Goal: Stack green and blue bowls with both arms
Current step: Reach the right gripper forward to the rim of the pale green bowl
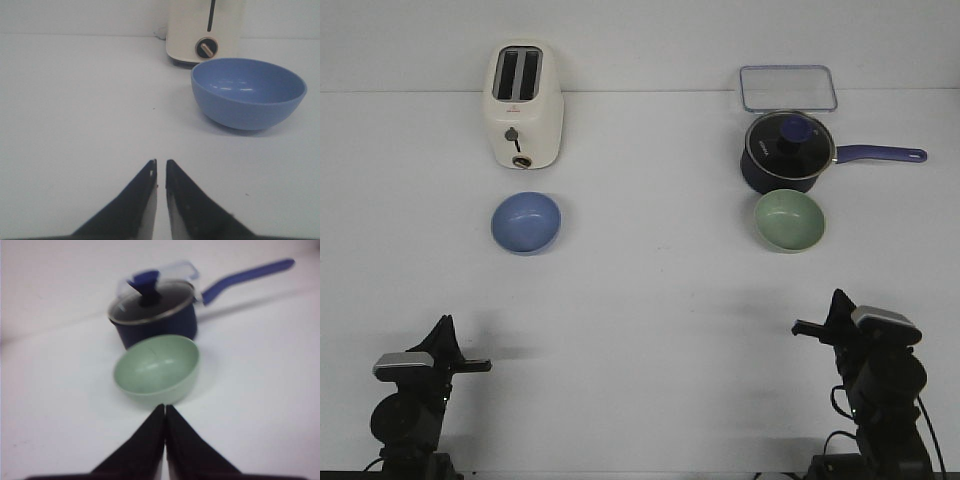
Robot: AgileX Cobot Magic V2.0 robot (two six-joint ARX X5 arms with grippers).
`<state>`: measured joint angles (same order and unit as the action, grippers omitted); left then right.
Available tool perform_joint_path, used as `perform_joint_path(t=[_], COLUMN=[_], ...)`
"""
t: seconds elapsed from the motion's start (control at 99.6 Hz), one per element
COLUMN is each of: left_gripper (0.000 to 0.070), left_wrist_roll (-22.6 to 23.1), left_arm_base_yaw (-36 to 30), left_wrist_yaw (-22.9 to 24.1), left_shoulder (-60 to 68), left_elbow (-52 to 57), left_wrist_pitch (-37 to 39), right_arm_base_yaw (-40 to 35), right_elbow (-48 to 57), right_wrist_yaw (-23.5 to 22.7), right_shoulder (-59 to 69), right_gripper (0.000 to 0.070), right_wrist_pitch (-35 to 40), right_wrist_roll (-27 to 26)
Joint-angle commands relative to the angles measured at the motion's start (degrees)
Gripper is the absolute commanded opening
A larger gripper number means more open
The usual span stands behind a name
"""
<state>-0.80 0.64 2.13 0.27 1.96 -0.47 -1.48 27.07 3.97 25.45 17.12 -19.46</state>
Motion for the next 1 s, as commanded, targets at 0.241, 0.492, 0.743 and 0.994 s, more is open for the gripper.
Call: perform_joint_path(t=[0.241,0.492,0.743,0.994], left_gripper=[0.0015,0.0015,0.0015,0.0015], left_wrist_roll=[-0.11,-0.11,-0.11,-0.11], left_arm_base_yaw=[0.13,0.13,0.13,0.13], left_wrist_yaw=[-0.22,-0.22,-0.22,-0.22], left_shoulder=[-0.09,-0.09,-0.09,-0.09], left_elbow=[-1.14,-1.14,-1.14,-1.14], left_wrist_pitch=[0.57,0.55,0.57,0.57], right_arm_base_yaw=[0.11,2.32,6.34,8.37], right_elbow=[18.99,30.34,39.78,45.03], right_wrist_yaw=[-0.17,-1.22,-3.19,-5.29], right_shoulder=[24.06,40.22,55.52,65.77], right_gripper=[0.0304,0.0428,0.0428,0.0428], right_wrist_pitch=[5.62,6.54,10.54,11.67], right_wrist_roll=[2.62,4.79,8.26,8.92])
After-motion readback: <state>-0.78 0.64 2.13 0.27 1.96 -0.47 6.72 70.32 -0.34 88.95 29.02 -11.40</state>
